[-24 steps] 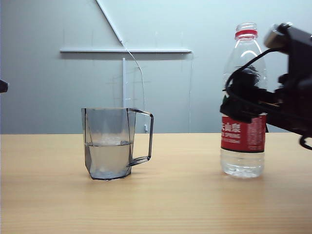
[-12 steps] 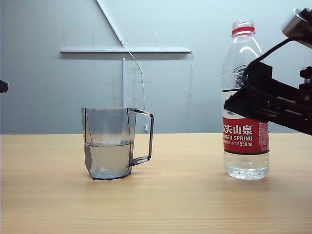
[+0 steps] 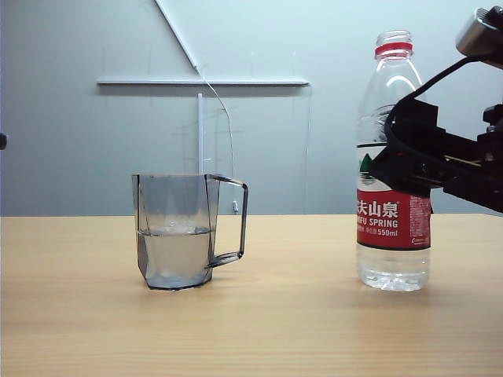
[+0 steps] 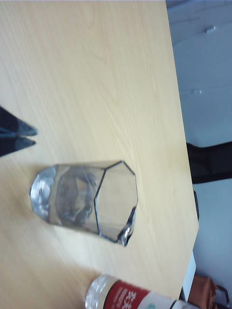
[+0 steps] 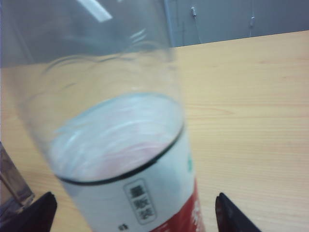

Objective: Pick up the mineral water bottle on the table and pour water into the mug until it's half full.

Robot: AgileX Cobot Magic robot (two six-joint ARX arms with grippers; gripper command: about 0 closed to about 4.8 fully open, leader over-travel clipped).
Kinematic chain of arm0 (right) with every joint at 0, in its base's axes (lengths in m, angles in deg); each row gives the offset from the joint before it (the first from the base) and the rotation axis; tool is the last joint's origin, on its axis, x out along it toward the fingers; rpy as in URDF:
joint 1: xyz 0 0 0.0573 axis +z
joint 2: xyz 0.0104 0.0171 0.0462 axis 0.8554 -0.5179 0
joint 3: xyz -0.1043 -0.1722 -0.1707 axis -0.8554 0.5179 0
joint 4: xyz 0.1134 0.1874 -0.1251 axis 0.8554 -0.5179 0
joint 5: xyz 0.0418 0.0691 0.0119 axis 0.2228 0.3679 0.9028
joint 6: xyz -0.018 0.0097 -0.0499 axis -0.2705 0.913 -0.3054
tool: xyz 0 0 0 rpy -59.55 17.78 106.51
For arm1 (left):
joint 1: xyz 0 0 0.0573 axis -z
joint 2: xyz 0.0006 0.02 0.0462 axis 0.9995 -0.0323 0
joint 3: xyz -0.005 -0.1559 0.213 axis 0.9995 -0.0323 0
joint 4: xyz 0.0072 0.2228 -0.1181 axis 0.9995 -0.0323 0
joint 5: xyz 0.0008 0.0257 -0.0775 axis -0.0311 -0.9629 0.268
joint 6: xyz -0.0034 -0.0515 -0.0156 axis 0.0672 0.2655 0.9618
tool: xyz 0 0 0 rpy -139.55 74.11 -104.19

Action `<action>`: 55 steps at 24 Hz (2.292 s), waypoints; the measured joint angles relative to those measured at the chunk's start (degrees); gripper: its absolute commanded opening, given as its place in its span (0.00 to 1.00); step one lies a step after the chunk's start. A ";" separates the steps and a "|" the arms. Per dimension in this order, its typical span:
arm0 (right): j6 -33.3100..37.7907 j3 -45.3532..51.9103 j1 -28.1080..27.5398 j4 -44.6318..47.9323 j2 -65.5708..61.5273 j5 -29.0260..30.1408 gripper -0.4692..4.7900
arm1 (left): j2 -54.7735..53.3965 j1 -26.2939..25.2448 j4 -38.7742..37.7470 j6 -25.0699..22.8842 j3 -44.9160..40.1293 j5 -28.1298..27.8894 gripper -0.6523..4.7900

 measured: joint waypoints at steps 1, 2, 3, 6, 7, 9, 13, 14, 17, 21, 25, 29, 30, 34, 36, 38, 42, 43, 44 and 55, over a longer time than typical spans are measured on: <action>0.00 0.00 0.00 0.00 0.00 -0.39 1.00 | 0.00 -0.74 -0.02 0.00 0.00 0.04 0.12; 0.00 0.00 0.00 0.00 0.04 -0.87 1.00 | 0.00 -1.86 -0.02 0.00 0.00 0.02 0.12; 0.00 0.00 0.00 -0.02 0.24 -1.09 1.00 | 0.00 -3.08 -0.02 0.00 0.00 0.00 0.12; 0.00 0.00 1.09 -0.02 1.60 -1.86 1.00 | 0.00 -5.70 0.00 0.00 0.00 -0.04 0.12; 0.00 0.00 3.15 0.00 2.51 -3.74 1.00 | 0.00 -7.17 -0.02 0.00 0.00 0.02 0.12; -0.04 0.00 5.25 0.02 2.97 -6.49 1.00 | 0.00 -8.15 -0.02 0.00 0.00 -0.07 0.12; -0.35 0.00 10.91 0.00 2.99 -14.21 1.00 | 0.00 -8.46 -0.02 0.00 0.00 -0.02 0.12; -0.81 0.00 12.61 -0.07 2.99 -16.20 1.00 | 0.00 -8.48 -0.02 0.00 0.00 -0.02 0.12; -1.60 0.00 16.96 -0.07 2.99 -21.64 1.00 | 0.00 -8.46 -0.02 0.00 0.00 -0.02 0.12; -1.92 0.00 25.05 -0.07 3.52 -31.34 1.00 | 0.00 -8.48 -0.02 0.00 0.00 0.00 0.12; -1.97 0.00 32.44 0.13 5.66 -38.12 1.00 | 0.00 -9.01 -0.02 0.00 0.00 0.04 0.12; -2.38 0.00 37.99 0.22 8.28 -43.87 1.00 | 0.00 -13.46 0.00 0.00 0.00 0.24 0.12; -3.39 0.00 39.87 0.26 9.11 -45.46 0.93 | -0.02 -14.95 -0.02 0.00 0.00 0.22 0.12; -9.88 0.00 49.05 0.33 13.55 -54.71 0.07 | -0.02 -24.70 -0.04 0.00 0.00 -0.02 0.12; -10.40 0.00 51.56 0.37 15.34 -56.08 0.08 | -0.02 -26.23 -0.02 0.00 -0.02 -0.31 0.12; -11.13 0.00 53.86 0.22 17.64 -57.24 0.08 | -0.02 -27.08 -0.02 0.00 0.00 -0.33 0.12; -16.35 0.00 57.70 0.44 22.99 -57.72 0.08 | 0.00 -28.35 -0.02 0.00 0.00 -0.13 0.12; -18.45 0.00 58.40 0.39 24.15 -57.75 0.08 | -0.02 -29.03 -0.02 0.00 -0.02 -0.13 0.12; -23.54 0.00 60.08 0.39 27.85 -57.88 0.08 | 0.00 -30.03 -0.02 0.00 0.00 -0.20 0.12; -30.08 -0.04 61.13 -4.57 39.32 -57.99 0.08 | 0.00 -30.58 -0.02 0.00 0.00 -0.15 0.12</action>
